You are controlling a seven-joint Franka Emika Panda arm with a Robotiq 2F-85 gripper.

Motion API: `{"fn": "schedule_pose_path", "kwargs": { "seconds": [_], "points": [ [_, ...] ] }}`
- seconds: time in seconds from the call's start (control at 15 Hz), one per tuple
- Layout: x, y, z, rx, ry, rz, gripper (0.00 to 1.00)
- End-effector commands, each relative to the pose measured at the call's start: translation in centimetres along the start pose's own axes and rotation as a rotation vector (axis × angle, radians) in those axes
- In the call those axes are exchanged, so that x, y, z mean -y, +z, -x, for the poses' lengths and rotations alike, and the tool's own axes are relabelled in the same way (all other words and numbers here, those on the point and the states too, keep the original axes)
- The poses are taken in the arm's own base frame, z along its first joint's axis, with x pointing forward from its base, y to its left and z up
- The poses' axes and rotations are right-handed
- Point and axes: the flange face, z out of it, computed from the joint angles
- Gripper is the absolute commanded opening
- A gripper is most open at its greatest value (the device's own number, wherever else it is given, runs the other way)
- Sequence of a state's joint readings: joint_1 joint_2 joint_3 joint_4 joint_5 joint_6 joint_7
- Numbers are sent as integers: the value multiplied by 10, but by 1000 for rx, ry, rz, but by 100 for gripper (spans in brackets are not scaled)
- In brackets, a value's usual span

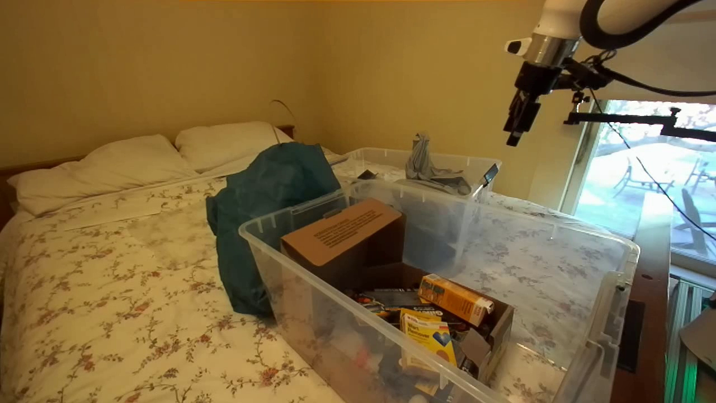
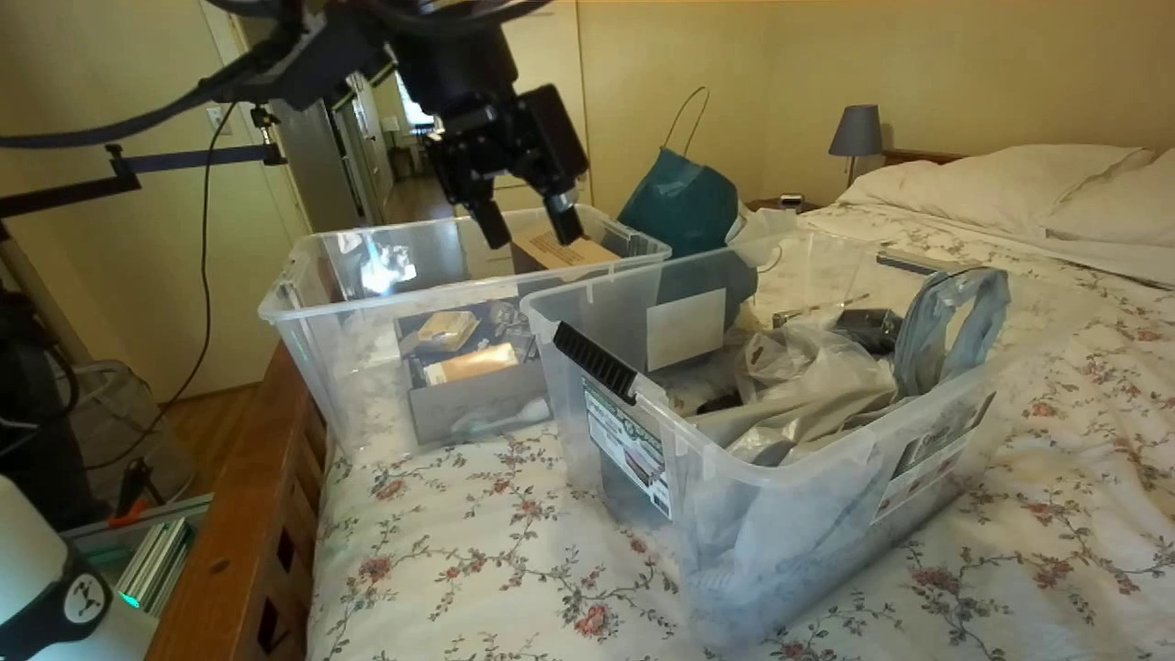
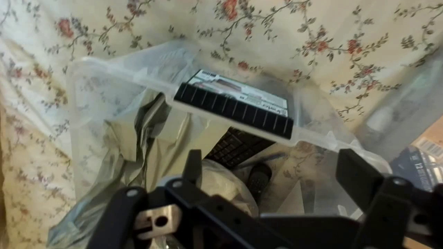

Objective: Move the black item in a white package from the tote on the right to the one on the left

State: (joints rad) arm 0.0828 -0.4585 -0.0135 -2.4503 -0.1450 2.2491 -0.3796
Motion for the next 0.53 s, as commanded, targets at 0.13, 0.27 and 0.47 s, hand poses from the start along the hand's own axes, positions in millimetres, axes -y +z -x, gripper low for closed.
{"fn": "schedule_pose_path", "kwargs": {
  "seconds": [0.13,0.27,0.47],
  "points": [
    [-5,22,-105,-7,-252,180,100],
    [-14,31,-131,-3,-343,246,100],
    [-10,31,-125,0,-350,260,100]
  ]
}}
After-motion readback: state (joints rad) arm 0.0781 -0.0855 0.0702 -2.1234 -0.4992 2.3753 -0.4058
